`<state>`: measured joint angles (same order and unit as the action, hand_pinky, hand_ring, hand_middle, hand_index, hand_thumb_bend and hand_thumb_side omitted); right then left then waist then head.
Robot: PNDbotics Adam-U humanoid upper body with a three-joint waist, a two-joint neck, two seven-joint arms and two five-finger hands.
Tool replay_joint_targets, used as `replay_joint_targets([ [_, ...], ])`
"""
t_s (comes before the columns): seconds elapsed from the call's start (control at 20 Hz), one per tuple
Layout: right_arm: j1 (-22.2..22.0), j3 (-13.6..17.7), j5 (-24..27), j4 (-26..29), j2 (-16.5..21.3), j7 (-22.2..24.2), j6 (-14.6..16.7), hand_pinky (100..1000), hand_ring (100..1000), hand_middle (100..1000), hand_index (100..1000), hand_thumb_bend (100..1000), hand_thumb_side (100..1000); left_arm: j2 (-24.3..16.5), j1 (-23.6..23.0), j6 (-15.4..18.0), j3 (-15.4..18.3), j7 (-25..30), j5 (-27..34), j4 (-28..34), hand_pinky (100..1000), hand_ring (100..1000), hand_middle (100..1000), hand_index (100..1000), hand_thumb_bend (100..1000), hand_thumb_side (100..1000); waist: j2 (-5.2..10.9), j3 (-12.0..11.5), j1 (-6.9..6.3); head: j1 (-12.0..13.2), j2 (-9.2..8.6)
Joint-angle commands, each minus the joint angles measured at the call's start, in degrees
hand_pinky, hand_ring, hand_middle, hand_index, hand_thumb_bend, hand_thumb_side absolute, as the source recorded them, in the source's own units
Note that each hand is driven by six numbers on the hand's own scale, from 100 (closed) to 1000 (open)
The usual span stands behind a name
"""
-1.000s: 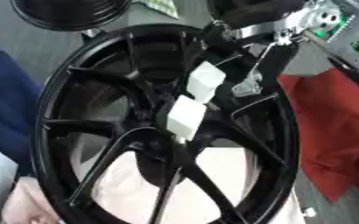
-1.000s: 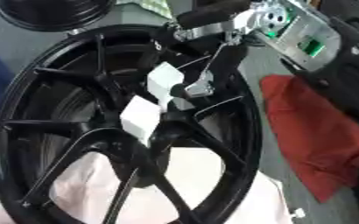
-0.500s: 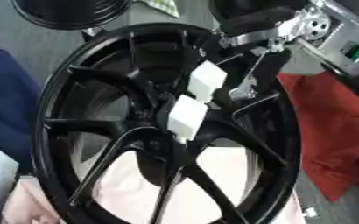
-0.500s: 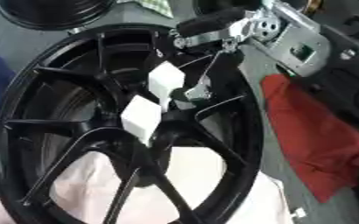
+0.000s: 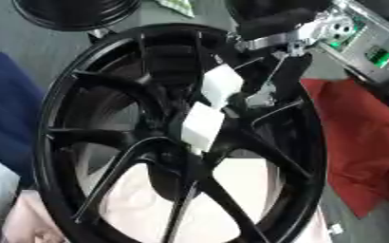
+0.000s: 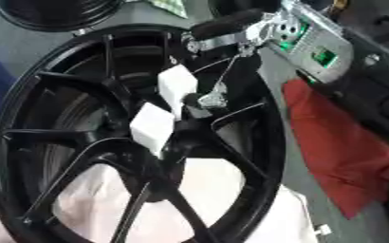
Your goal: Pull the pin out of the wheel hub.
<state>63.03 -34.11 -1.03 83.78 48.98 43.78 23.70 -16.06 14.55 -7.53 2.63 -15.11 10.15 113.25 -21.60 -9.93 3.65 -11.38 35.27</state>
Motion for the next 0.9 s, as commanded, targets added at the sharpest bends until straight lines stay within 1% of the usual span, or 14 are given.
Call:
replay_joint_targets([
  [0.05, 1.5, 1.5, 1.8, -0.3, 0.5, 8.2, 7.0, 850, 766, 443, 575, 100, 427, -0.6, 0.3, 0.1, -0.1, 0.3, 0.0, 0.5, 614, 630, 505, 693, 661, 438, 1.11, 0.1, -0.27, -0.1, 0.28],
  [0.25, 2.6, 3.2, 3.8, -1.3, 0.0, 8.2, 5.7, 831, 712, 373, 501, 100, 418, -0.6, 0.2, 0.1, 0.0, 0.4, 0.0, 0.4, 615, 631, 506, 693, 658, 438, 1.35, 0.3, -0.29, -0.1, 0.41],
  [0.4, 3.1, 4.8, 4.7, -1.9, 0.0, 8.2, 5.1, 829, 703, 359, 488, 100, 416, -0.6, 0.1, 0.1, 0.1, 0.4, 0.0, 0.3, 616, 631, 506, 693, 658, 440, 1.53, 0.5, -0.3, -0.1, 0.56],
  [0.55, 3.4, 6.7, 5.5, -2.4, 0.5, 8.2, 4.5, 828, 694, 344, 476, 100, 384, -0.6, 0.0, 0.1, 0.1, 0.5, -0.1, 0.3, 616, 632, 507, 694, 658, 442, 1.7, 0.7, -0.33, 0.0, 0.73],
  [0.65, 3.7, 8.8, 6.6, -2.7, 1.1, 8.2, 4.0, 830, 693, 336, 471, 100, 348, -0.6, -0.2, 0.1, 0.2, 0.5, -0.2, 0.2, 617, 632, 508, 695, 657, 443, 1.84, 0.9, -0.38, 0.2, 0.89],
  [0.7, 3.8, 10.1, 7.3, -2.9, 1.4, 8.2, 3.6, 830, 692, 335, 471, 100, 345, -0.6, -0.2, 0.1, 0.2, 0.5, -0.2, 0.2, 617, 632, 508, 695, 657, 443, 1.9, 1.0, -0.41, 0.2, 0.93],
  [0.8, 3.6, 13.1, 8.7, -3.0, 2.6, 8.2, 3.0, 833, 692, 331, 470, 100, 294, -0.7, -0.3, 0.1, 0.3, 0.5, -0.2, 0.3, 617, 632, 508, 695, 656, 443, 2.04, 1.2, -0.54, 0.3, 0.97],
  [0.9, 2.9, 16.7, 10.0, -2.9, 4.2, 8.2, 2.5, 837, 693, 331, 471, 100, 216, -0.7, -0.4, 0.1, 0.5, 0.4, -0.3, 0.3, 617, 632, 508, 695, 656, 443, 2.22, 1.6, -0.8, 0.5, 1.0],
])
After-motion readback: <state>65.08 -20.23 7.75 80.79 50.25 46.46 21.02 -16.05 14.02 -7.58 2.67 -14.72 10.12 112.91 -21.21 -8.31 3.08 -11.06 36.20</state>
